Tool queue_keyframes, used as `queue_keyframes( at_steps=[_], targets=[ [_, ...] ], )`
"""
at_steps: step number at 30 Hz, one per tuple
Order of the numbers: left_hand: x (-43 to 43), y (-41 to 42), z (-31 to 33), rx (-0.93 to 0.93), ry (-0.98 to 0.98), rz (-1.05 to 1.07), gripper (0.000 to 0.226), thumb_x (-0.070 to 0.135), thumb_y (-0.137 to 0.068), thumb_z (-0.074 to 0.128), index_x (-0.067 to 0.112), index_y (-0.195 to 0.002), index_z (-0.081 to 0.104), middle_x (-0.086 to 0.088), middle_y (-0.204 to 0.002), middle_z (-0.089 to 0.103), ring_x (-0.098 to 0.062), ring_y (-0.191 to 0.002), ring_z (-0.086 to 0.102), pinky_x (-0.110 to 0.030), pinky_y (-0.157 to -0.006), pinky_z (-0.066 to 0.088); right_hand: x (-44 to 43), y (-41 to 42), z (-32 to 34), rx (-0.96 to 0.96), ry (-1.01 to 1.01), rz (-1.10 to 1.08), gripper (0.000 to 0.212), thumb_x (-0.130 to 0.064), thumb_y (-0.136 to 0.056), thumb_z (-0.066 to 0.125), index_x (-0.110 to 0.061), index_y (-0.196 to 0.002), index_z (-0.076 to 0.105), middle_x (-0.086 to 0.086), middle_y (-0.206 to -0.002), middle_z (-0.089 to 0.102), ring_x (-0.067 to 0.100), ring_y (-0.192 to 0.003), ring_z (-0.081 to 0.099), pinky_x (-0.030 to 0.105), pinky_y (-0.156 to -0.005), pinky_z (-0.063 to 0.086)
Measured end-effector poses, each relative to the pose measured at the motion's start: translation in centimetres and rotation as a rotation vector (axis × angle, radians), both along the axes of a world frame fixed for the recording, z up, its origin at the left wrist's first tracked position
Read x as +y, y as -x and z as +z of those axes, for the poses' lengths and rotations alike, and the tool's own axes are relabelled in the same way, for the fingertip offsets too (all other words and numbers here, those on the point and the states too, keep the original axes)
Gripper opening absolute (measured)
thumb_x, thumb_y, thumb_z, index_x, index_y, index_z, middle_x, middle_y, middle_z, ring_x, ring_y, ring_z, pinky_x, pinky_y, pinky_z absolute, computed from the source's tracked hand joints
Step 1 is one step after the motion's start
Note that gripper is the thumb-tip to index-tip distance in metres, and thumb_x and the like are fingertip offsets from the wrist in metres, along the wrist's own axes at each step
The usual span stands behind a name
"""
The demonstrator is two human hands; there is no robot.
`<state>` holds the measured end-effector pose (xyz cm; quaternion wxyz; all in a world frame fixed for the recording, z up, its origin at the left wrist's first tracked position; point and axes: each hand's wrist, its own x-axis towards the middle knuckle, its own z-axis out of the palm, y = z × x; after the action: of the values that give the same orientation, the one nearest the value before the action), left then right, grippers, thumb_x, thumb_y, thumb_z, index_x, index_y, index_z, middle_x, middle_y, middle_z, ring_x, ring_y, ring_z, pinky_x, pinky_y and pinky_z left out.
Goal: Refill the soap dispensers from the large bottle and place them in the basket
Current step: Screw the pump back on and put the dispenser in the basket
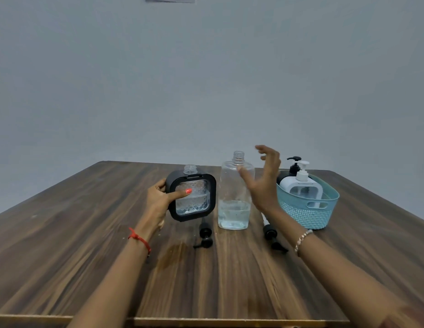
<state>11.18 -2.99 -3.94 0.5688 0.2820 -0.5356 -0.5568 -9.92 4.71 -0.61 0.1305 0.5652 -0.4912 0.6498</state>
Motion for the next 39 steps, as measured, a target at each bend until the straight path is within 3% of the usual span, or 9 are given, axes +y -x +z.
queue_keyframes(
  at_steps=[3,6,11,14,17,21,26,30,39],
  targets=[
    [0.1,-0.3,0.1,0.003,-0.005,0.024,0.041,-0.009,-0.060,0.076,0.012,-0.093,0.065,0.000,-0.079,0.071,-0.009,-0.063,0.069,-0.024,-0.054,0.057,0.8,-1.9,-1.8,0.632,0.041,-0.012,0.026,0.000,-0.066,0.057,-0.010,-0.089,0.059,0.007,-0.089,0.061,0.021,-0.088,0.055,0.028,-0.079,0.037],
    [0.2,-0.6,0.3,0.021,-0.017,0.051,0.039,-0.010,-0.061,0.076,0.014,-0.089,0.064,-0.002,-0.082,0.070,-0.009,-0.063,0.069,-0.024,-0.056,0.058,0.4,-2.8,-4.6,1.033,-0.312,0.088,0.039,0.012,-0.052,0.059,-0.007,-0.085,0.068,0.006,-0.082,0.067,0.026,-0.072,0.064,0.029,-0.061,0.039],
    [0.5,-1.1,0.6,0.033,-0.013,0.064,0.037,-0.010,-0.060,0.076,0.014,-0.086,0.065,0.004,-0.073,0.072,-0.009,-0.062,0.069,-0.024,-0.055,0.057,-0.8,-3.3,-7.3,1.264,-0.431,0.001,0.044,0.011,-0.076,0.054,-0.011,-0.112,0.064,0.008,-0.099,0.063,0.028,-0.084,0.062,0.035,-0.057,0.041],
    [0.4,-1.3,0.7,0.036,-0.007,0.055,0.038,-0.011,-0.060,0.076,0.013,-0.087,0.065,0.006,-0.067,0.073,-0.009,-0.062,0.070,-0.024,-0.055,0.057,-1.0,-3.7,-7.4,1.286,-0.394,-0.051,0.033,0.002,-0.077,0.059,-0.014,-0.105,0.067,0.005,-0.095,0.064,0.025,-0.082,0.062,0.033,-0.057,0.040],
    [0.4,-1.7,0.8,0.040,-0.004,0.043,0.038,-0.012,-0.060,0.075,0.012,-0.088,0.065,0.006,-0.068,0.073,-0.009,-0.062,0.069,-0.023,-0.054,0.057,-0.8,-3.7,-6.2,1.077,-0.494,0.110,0.032,-0.001,-0.069,0.060,-0.010,-0.099,0.068,0.004,-0.092,0.065,0.021,-0.082,0.063,0.031,-0.060,0.044],
    [0.3,-2.0,0.9,0.020,-0.004,0.008,0.039,-0.010,-0.059,0.076,0.012,-0.089,0.066,0.005,-0.070,0.073,-0.011,-0.063,0.070,-0.024,-0.054,0.057,0.5,-3.5,-1.2,0.325,-0.693,0.482,0.026,0.002,-0.066,0.072,0.001,-0.092,0.071,0.011,-0.078,0.070,0.008,-0.067,0.060,0.025,-0.066,0.047],
    [1.0,-1.4,1.1,-0.015,0.016,-0.060,0.039,-0.011,-0.061,0.075,0.009,-0.093,0.066,0.004,-0.071,0.073,-0.011,-0.063,0.070,-0.023,-0.052,0.055,1.1,-3.0,7.0,-0.284,-0.295,0.729,0.016,0.001,-0.063,0.063,-0.004,-0.076,0.070,0.005,-0.065,0.069,0.022,-0.053,0.060,0.027,-0.050,0.050],
    [1.5,-0.6,1.3,-0.025,0.030,-0.099,0.040,-0.011,-0.060,0.075,0.009,-0.094,0.067,0.000,-0.078,0.073,-0.015,-0.069,0.070,-0.026,-0.057,0.057,1.4,-3.1,11.5,-0.364,-0.121,0.712,0.006,0.000,-0.069,0.062,-0.003,-0.070,0.068,0.012,-0.061,0.064,0.026,-0.051,0.056,0.031,-0.051,0.047],
    [3.0,0.9,2.4,-0.015,0.069,-0.179,0.040,-0.011,-0.058,0.075,0.009,-0.092,0.066,-0.003,-0.080,0.074,-0.018,-0.072,0.071,-0.027,-0.060,0.058,1.0,-3.6,11.0,-0.225,-0.274,0.583,0.012,0.009,-0.075,0.065,-0.002,-0.076,0.069,0.009,-0.063,0.065,0.019,-0.049,0.054,0.024,-0.046,0.043]
  ],
)
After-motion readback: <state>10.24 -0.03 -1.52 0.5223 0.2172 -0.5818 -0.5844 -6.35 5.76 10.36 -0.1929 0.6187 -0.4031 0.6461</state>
